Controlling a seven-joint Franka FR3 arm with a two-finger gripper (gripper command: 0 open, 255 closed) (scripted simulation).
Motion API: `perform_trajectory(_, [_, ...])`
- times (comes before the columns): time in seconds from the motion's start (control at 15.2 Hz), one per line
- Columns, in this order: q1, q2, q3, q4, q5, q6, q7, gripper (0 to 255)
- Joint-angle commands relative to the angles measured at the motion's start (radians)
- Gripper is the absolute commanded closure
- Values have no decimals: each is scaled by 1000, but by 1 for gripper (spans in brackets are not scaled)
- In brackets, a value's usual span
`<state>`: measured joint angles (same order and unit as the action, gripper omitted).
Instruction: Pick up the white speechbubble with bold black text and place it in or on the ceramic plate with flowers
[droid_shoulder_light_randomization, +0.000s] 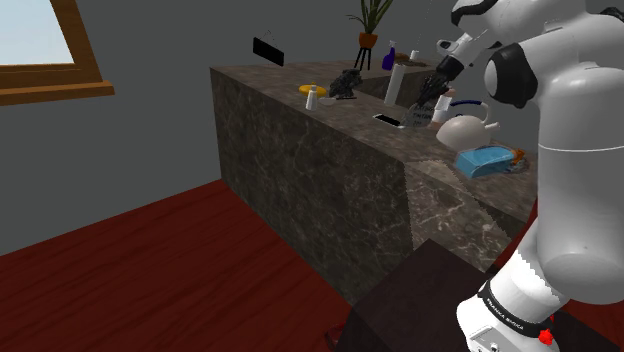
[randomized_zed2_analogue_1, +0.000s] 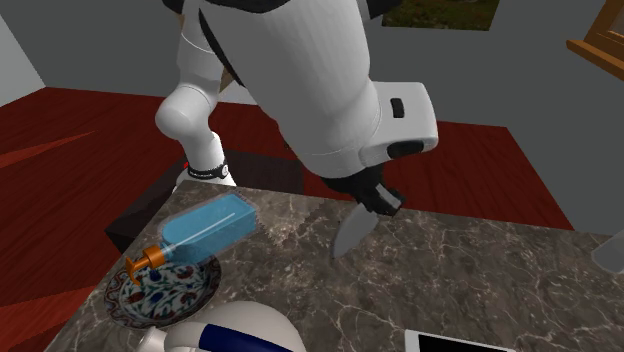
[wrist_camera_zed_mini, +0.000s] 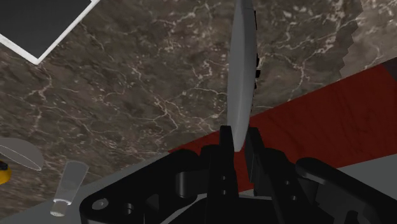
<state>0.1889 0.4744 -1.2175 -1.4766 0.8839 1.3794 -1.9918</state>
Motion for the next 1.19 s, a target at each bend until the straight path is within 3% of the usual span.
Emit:
perform_trajectory(0.0, [-7, -4, 0, 23, -2, -20, 12, 255])
perform_trajectory(0.26, [-35, -4, 6, 83, 2, -65, 38, 255])
perform_trajectory(0.73, [-44, -99, -78, 8, -106, -109, -73, 255])
perform_trajectory(1.12, [-116, -142, -120, 2, -176, -171, -175, 255])
